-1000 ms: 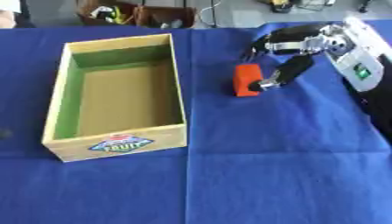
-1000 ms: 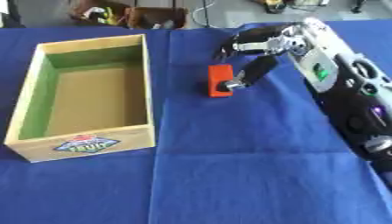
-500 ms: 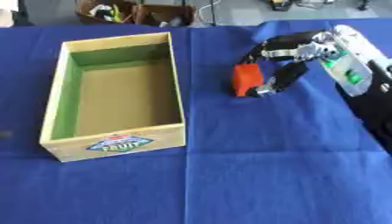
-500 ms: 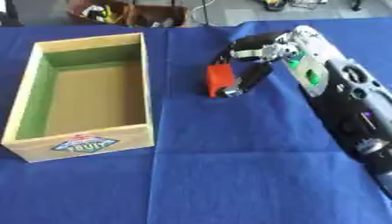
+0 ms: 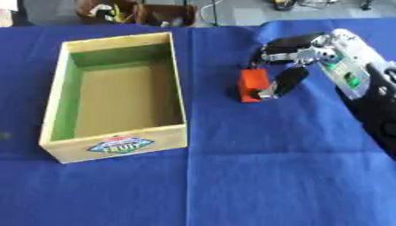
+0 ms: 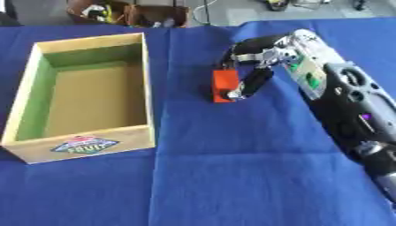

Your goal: Pick up objects on the table and place them in the box.

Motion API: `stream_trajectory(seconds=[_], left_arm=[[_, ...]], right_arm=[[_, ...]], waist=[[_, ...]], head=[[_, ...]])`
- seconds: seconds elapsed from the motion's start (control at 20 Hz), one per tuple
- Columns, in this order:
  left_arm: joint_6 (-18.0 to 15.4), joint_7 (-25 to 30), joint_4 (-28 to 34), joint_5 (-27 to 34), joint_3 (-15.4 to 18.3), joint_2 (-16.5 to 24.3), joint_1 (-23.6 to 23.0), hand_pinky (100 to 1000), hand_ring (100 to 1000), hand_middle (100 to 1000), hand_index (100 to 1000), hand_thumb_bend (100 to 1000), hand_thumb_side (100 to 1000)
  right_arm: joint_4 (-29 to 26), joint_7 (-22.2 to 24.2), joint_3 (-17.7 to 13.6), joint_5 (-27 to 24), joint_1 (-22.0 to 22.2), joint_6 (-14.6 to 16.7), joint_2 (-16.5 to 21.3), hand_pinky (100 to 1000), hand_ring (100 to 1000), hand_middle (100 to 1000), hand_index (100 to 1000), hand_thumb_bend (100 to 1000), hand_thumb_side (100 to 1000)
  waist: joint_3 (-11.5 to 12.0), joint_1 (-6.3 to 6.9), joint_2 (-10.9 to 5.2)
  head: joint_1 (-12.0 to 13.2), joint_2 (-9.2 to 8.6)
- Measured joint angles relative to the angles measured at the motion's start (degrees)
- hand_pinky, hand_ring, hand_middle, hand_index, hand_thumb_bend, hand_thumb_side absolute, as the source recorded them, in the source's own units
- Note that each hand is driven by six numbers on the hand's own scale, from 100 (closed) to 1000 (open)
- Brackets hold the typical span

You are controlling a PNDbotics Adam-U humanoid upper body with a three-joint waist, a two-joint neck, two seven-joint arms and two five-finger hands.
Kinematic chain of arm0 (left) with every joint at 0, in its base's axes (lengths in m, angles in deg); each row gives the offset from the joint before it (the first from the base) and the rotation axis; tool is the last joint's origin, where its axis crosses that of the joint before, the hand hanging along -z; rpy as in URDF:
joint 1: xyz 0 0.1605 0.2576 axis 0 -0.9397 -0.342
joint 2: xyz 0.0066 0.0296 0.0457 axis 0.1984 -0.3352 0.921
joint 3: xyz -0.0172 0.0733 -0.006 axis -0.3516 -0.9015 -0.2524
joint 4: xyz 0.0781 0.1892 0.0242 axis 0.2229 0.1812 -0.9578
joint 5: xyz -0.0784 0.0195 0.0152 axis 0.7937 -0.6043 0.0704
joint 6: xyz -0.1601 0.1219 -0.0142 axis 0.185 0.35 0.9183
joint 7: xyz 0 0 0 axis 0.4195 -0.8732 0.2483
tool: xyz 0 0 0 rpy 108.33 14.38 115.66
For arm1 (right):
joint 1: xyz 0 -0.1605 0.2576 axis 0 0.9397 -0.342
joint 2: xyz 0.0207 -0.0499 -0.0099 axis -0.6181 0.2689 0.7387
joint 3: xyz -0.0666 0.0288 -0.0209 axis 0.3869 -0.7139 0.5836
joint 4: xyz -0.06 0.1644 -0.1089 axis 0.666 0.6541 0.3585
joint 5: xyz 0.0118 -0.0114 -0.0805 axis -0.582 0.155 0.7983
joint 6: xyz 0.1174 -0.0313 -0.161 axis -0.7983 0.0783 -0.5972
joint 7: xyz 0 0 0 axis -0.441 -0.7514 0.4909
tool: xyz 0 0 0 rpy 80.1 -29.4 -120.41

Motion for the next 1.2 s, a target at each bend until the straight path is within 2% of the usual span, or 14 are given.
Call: stream_trajectory(seconds=[0.2,0.25,0.3,0.4,0.55,0.7,0.85,0.9,0.95,1.2], left_arm=[[0.1,0.1,0.0,0.0,0.0,0.0,0.0,631,868,812,748,100,1000],[0.1,0.1,0.0,0.0,0.0,0.0,0.0,631,869,812,748,100,1000],[0.1,0.1,0.0,0.0,0.0,0.0,0.0,631,869,812,748,100,1000],[0.1,0.1,0.0,0.0,0.0,0.0,0.0,631,869,812,748,100,1000],[0.1,0.1,0.0,0.0,0.0,0.0,0.0,631,869,812,748,100,1000],[0.1,0.1,0.0,0.0,0.0,0.0,0.0,631,869,812,748,100,1000],[0.1,0.1,0.0,0.0,0.0,0.0,0.0,631,870,812,748,100,1000],[0.1,0.1,0.0,0.0,0.0,0.0,0.0,631,870,812,748,100,1000],[0.1,0.1,0.0,0.0,0.0,0.0,0.0,631,870,812,748,100,1000],[0.1,0.1,0.0,0.0,0.0,0.0,0.0,631,870,812,748,100,1000]], right_arm=[[0.7,-0.4,0.0,0.3,-0.1,0.2,-0.4,716,751,466,645,214,459],[0.8,-0.6,0.0,0.3,-0.2,0.2,-0.4,701,730,427,585,181,416],[0.9,-0.9,-0.1,0.3,-0.2,0.1,-0.4,693,716,409,547,149,414],[0.9,-1.7,-0.1,0.2,-0.2,-0.2,-0.5,669,683,377,498,105,308],[0.8,-3.0,-0.4,0.1,-0.2,-1.1,-0.7,637,644,333,409,100,236],[0.4,-4.8,-0.7,-0.5,-0.4,-2.8,-0.7,610,614,300,326,100,204],[-0.6,-6.6,-1.3,-1.9,-1.2,-5.1,-0.7,600,601,284,306,100,213],[-1.1,-7.1,-1.5,-2.6,-1.5,-5.8,-0.7,599,600,283,301,100,408],[-1.6,-7.6,-1.6,-3.4,-1.8,-6.5,-0.8,598,598,285,292,100,202],[-5.4,-8.9,-2.3,-6.3,-4.5,-9.3,-1.1,594,591,282,261,100,188]], waist=[[0.0,-0.02,0.00],[0.0,-0.02,0.00],[0.0,-0.02,0.00],[0.0,-0.04,0.00],[0.0,-0.13,0.00],[0.0,-0.13,0.00],[0.0,-0.15,-0.01],[-0.1,-0.17,-0.01],[-0.1,-0.20,-0.01],[-0.1,-0.46,-0.03]], head=[[0.0,0.00],[0.0,0.00],[0.0,0.00],[0.0,0.00],[0.0,0.00],[0.0,0.00],[0.0,0.00],[0.0,0.00],[0.0,0.00],[0.0,0.04]])
